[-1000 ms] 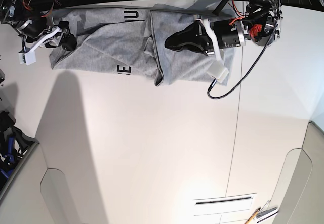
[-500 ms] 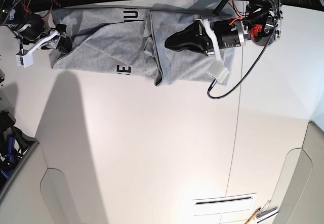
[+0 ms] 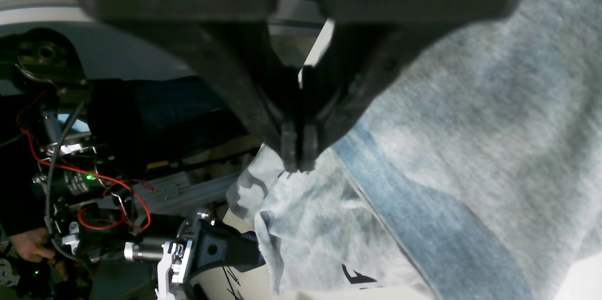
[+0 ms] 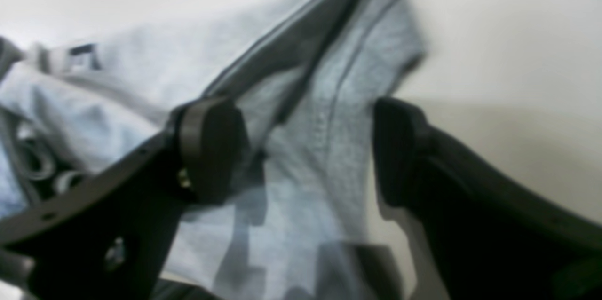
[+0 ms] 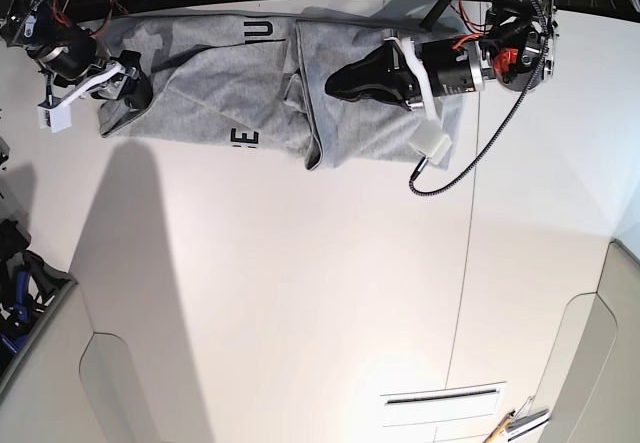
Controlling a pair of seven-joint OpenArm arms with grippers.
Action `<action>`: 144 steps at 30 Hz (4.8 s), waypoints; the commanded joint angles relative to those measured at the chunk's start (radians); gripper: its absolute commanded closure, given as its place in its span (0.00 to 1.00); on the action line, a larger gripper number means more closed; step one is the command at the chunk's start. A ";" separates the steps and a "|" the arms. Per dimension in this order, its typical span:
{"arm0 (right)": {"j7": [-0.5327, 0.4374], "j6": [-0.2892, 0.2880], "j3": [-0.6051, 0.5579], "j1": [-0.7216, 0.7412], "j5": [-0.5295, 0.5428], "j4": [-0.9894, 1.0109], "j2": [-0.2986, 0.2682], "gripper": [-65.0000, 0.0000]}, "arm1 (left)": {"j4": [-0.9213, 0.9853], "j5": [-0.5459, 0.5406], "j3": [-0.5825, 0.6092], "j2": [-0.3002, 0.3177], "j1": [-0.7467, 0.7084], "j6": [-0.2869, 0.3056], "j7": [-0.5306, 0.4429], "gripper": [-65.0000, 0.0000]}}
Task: Fold the T-shirt properly
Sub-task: 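Lift the collar end with the right gripper and fold it over the hem half, then lay the collar end onto the folded stack and open the right gripper, then withdraw the right gripper up from the folded shirt, then grasp the loose fabric on the stack with the left gripper and tuck it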
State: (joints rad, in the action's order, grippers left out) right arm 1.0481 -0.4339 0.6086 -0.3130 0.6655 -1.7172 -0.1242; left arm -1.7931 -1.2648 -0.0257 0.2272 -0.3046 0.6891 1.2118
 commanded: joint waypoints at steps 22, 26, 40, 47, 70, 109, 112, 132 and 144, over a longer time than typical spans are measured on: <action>0.013 -0.072 0.004 0.005 0.164 -0.039 -0.008 1.00 | -0.012 0.158 -0.407 0.051 -0.025 0.009 -0.013 1.00; 0.059 -0.114 0.004 0.005 0.238 -0.111 -0.008 1.00 | 0.047 0.314 -0.475 0.056 -0.051 0.009 -0.113 1.00; 0.111 -0.139 -0.282 0.005 0.396 -0.299 0.013 1.00 | 0.330 0.336 -0.444 0.047 -0.045 0.009 -0.187 1.00; -0.024 -0.139 -0.591 0.025 0.219 -0.298 0.126 1.00 | 0.330 0.335 -0.333 0.047 -0.045 0.009 -0.184 1.00; -0.297 -0.112 -0.990 0.144 -0.249 -0.122 0.177 1.00 | 0.330 0.364 -0.287 0.017 -0.045 0.009 -0.183 1.00; -0.041 -0.111 -0.798 0.342 -0.265 -0.164 0.233 0.58 | 0.280 0.079 -0.468 0.018 -0.045 0.009 -0.054 1.00; -0.033 -0.109 -0.684 0.333 -0.245 -0.169 0.206 0.58 | 0.225 -0.064 -0.540 0.018 -0.046 0.009 0.033 0.80; 0.116 -0.124 -0.450 0.213 0.113 -0.168 0.047 1.00 | 0.031 -0.080 -0.385 0.017 -0.047 0.009 0.037 0.63; 0.114 -0.124 -0.474 0.213 0.112 -0.168 0.053 1.00 | -0.046 -0.084 -0.254 0.017 -0.051 0.009 0.072 0.63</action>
State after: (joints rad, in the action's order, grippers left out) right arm 1.1824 -0.5541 0.1345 -0.1108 0.7521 -1.8679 -0.0723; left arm -1.8210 -1.3220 -0.2768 0.2340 -0.3573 0.6926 1.2900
